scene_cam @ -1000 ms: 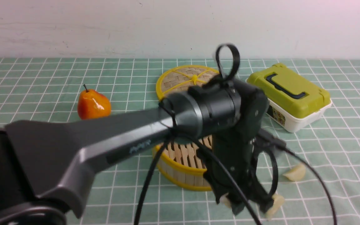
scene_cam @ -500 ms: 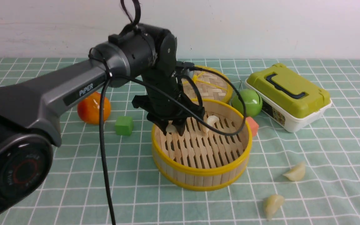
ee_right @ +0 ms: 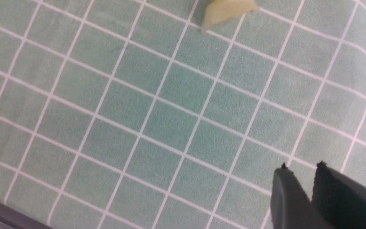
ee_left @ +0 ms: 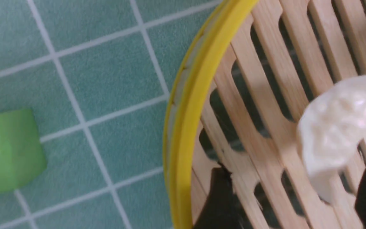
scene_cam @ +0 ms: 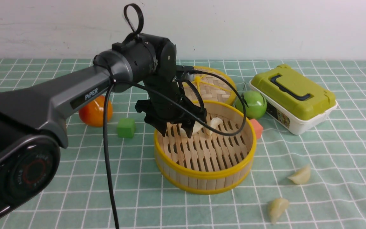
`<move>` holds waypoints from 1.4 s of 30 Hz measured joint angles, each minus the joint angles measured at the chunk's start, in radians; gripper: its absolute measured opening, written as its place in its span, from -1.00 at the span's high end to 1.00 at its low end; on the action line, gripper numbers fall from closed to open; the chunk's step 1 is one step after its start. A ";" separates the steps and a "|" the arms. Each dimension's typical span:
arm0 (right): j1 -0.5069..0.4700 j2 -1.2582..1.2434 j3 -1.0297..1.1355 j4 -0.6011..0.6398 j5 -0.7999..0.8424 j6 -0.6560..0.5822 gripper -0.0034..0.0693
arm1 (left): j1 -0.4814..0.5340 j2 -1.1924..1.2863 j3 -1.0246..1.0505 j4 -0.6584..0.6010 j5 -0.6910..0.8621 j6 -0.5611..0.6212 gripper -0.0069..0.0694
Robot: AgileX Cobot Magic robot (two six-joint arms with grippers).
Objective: Put the dumplings into the steamer on the table with the blue tablecloth.
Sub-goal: 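Place the dumpling into the bamboo steamer basket with the left gripper, then reach for and grasp a dumpling lying on the table beside the steamer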
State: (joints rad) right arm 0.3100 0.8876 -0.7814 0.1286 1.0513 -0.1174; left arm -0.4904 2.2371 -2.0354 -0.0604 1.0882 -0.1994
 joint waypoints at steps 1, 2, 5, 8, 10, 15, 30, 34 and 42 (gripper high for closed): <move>0.000 0.020 -0.011 0.001 -0.009 0.004 0.47 | 0.000 -0.007 -0.018 0.003 0.028 -0.003 -0.61; 0.000 0.047 -0.022 0.001 -0.023 0.015 0.42 | 0.000 -0.024 -0.037 0.006 0.052 -0.007 -0.59; 0.000 0.130 -0.043 0.002 -0.081 0.055 0.23 | -0.001 -0.094 -0.069 0.014 0.091 -0.008 -0.40; 0.000 0.259 -0.049 0.005 -0.178 0.117 -0.09 | -0.003 -0.233 -0.073 0.022 0.137 0.012 0.14; 0.000 0.314 -0.050 0.019 -0.230 0.135 -0.25 | -0.003 -0.281 -0.065 0.025 0.144 0.022 0.36; 0.000 0.493 -0.050 0.135 -0.345 0.135 -0.58 | -0.003 -0.466 0.061 0.024 0.155 0.048 0.86; 0.032 0.884 -0.228 0.200 -0.377 0.162 -0.43 | -0.004 -1.036 0.813 -0.059 0.044 0.071 0.86; 0.032 0.911 -0.252 0.166 -0.362 0.210 -0.23 | -0.004 -1.166 0.956 -0.059 0.017 0.082 0.86; 0.032 0.918 -0.254 0.155 -0.380 0.236 0.31 | -0.004 -1.429 1.115 -0.059 -0.020 0.089 0.86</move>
State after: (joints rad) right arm 0.3424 1.8052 -1.0358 0.2837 0.6712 0.1184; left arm -0.4944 0.8079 -0.9205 -0.1199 1.0682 -0.1102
